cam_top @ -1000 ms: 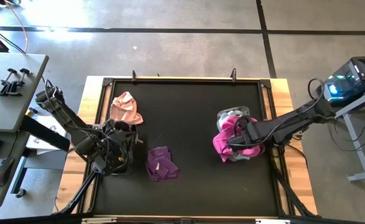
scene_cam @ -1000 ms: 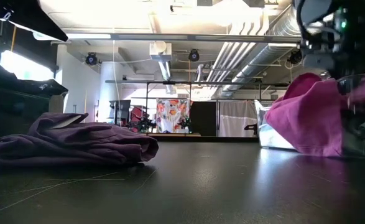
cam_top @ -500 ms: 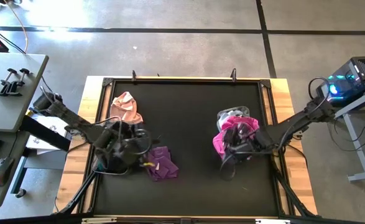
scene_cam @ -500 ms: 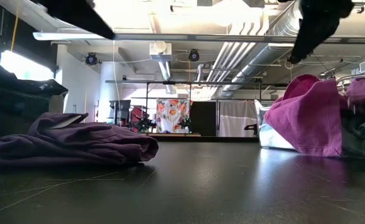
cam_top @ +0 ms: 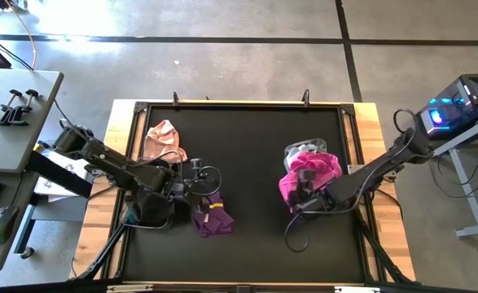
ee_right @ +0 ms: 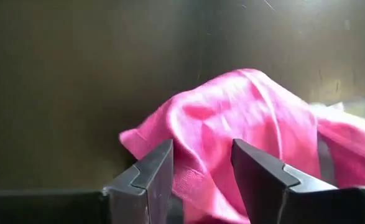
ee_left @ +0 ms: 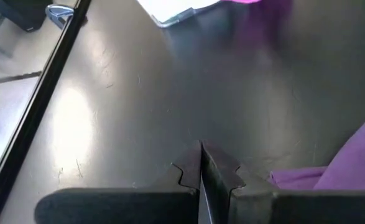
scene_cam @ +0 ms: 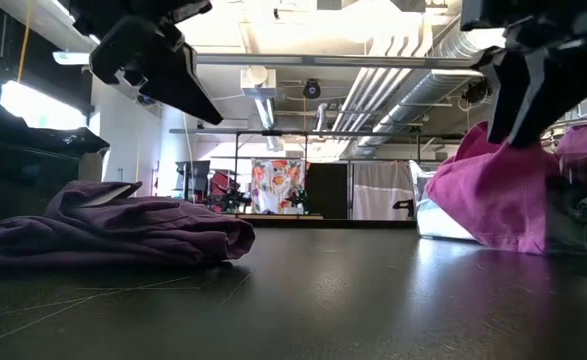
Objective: Sort towels by color in basket
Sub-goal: Put the pink towel into the right transparent bin
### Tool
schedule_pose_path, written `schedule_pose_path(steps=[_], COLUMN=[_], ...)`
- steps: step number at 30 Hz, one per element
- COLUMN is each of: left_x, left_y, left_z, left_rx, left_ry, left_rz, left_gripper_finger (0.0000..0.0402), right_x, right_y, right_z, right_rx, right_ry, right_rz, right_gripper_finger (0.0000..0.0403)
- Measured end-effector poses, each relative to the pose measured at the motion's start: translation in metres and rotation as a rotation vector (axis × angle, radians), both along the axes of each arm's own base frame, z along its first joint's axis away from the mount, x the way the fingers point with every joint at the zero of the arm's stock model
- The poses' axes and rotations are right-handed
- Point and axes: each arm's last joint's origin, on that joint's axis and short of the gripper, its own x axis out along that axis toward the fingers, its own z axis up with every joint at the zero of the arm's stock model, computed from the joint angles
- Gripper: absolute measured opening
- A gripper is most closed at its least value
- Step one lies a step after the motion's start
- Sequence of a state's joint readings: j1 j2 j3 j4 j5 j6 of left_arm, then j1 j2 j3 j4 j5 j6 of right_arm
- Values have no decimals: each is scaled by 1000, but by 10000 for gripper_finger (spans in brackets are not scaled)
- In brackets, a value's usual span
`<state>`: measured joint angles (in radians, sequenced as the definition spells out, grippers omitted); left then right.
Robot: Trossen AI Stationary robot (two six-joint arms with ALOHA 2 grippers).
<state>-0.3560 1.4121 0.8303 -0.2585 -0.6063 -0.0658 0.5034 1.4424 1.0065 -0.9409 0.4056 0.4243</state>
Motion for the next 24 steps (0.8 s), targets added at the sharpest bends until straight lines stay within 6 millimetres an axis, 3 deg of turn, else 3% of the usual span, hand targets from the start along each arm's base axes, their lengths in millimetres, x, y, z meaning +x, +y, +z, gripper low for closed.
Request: schedule_pose_path(steps=[7,14,17,24], left_x=[-1,-1,-1,-1], left_y=[1,1,1,1], left_z=[0,0,0,0], left_rx=[22,37,37,37], left_ry=[13,21,21,21], left_rz=[-18,-32,-32,-32], left_gripper_finger=[0,0,0,0], right_x=[13,20,23,13], right_y=[-1,-8,-10,-15], right_z=[-21,-27,-16,40], right_rx=[-46,-38,-133,-349], right_ry=[107,79,-15,-159], right_rz=[76,-69,-182,-471], right_gripper_finger=[127,10,16,5])
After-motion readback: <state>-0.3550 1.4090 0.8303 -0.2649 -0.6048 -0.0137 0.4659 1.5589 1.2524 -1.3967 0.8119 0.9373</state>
